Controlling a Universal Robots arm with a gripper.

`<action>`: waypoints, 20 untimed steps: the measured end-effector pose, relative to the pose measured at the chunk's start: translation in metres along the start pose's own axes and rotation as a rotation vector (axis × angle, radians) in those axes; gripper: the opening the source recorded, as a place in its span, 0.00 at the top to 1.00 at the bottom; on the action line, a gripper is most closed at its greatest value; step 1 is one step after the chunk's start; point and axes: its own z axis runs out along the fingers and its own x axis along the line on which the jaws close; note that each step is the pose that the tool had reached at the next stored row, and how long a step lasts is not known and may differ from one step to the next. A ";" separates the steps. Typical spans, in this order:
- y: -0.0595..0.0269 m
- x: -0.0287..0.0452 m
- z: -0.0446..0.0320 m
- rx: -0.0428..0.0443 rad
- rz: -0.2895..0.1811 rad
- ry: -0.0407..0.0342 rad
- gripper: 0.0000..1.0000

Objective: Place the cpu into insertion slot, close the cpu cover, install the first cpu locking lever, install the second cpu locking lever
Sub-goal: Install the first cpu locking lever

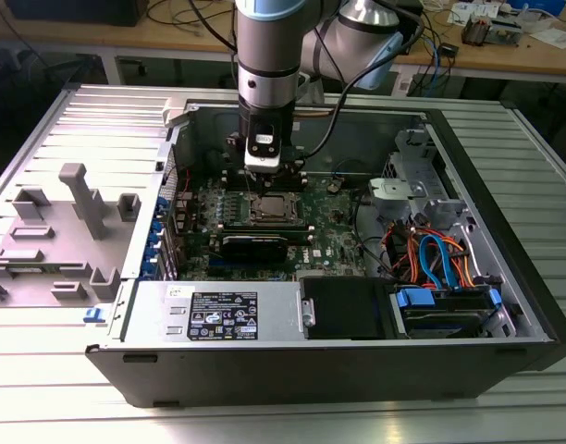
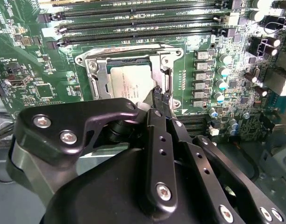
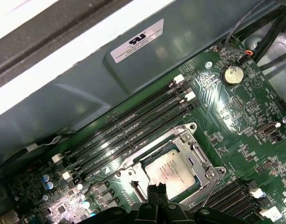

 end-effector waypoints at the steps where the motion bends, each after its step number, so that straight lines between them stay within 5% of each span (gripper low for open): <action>1: 0.0000 0.0000 0.0000 0.0000 0.000 0.0000 0.89; 10: -0.0027 0.0041 -0.0007 0.0016 -0.063 0.0008 0.89; 20: -0.0041 0.0079 -0.0170 0.0019 -0.073 0.0007 0.89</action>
